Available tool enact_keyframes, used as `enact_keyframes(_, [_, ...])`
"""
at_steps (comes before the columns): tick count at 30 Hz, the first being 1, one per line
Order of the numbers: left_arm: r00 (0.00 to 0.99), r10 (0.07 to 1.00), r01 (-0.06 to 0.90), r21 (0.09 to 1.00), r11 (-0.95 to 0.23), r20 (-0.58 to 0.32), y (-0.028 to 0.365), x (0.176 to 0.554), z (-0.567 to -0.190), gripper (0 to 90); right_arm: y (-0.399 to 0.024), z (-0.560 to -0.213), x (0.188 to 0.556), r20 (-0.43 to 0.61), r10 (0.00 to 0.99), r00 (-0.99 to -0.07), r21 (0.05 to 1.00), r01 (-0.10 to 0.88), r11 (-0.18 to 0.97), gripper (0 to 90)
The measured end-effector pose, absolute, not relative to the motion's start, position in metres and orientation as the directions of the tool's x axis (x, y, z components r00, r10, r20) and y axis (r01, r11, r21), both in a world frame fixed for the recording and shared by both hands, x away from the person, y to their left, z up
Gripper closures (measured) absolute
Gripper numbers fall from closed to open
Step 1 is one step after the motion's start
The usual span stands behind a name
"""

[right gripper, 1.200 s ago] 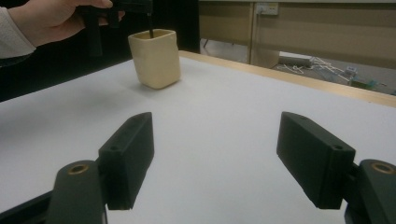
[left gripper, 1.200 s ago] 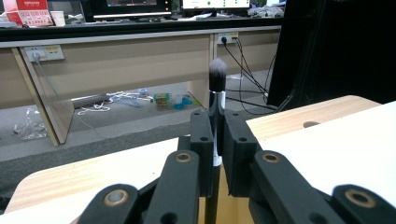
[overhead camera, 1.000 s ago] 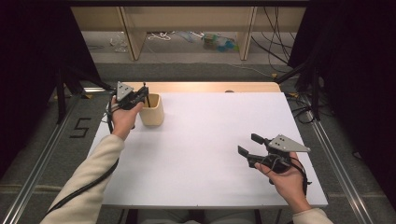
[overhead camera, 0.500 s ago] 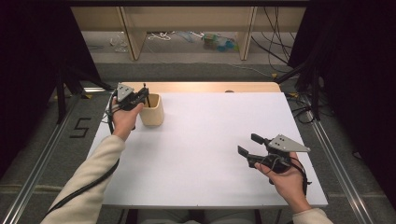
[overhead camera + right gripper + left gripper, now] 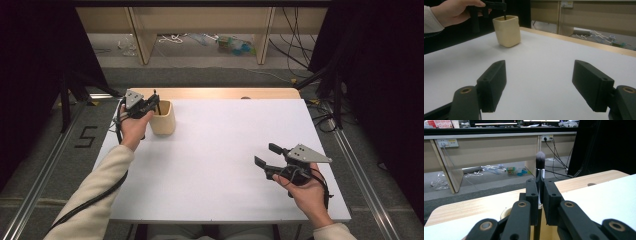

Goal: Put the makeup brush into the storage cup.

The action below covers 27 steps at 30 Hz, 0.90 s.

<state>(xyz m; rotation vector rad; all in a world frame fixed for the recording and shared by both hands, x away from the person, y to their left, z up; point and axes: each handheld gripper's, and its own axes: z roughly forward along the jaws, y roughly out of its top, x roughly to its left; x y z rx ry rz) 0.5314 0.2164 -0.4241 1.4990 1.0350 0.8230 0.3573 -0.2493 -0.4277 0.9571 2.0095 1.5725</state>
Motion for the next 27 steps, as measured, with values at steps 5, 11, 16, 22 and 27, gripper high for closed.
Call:
enact_keyframes(5, [0.38,0.924,0.177,0.984,-0.03,-0.04,0.2155,0.5317,-0.4252,83.7,-0.2498,-0.4273,0.357,0.082,0.732,-0.676,0.953,0.268,0.14,28.6])
enact_keyframes(11, [0.373,0.927,0.182,0.983,-0.028,-0.043,0.2157,0.5319,-0.4278,83.6,-0.2493,-0.4277,0.3572,0.085,0.732,-0.676,0.955,0.265,0.135,28.6])
enact_keyframes(16, [0.374,0.926,0.184,0.982,-0.028,-0.044,0.2156,0.5321,-0.429,83.6,-0.2494,-0.4278,0.3573,0.077,0.734,-0.675,0.955,0.261,0.141,28.6])
enact_keyframes(22, [0.371,0.927,0.186,0.982,-0.023,-0.049,0.2157,0.5323,-0.4293,83.4,-0.2492,-0.4278,0.3573,0.083,0.732,-0.677,0.955,0.264,0.135,28.6])
enact_keyframes(27, [0.369,0.928,0.191,0.981,-0.019,-0.054,0.2169,0.5325,-0.4295,83.2,-0.2493,-0.4277,0.3572,0.084,0.732,-0.676,0.955,0.264,0.134,28.6])
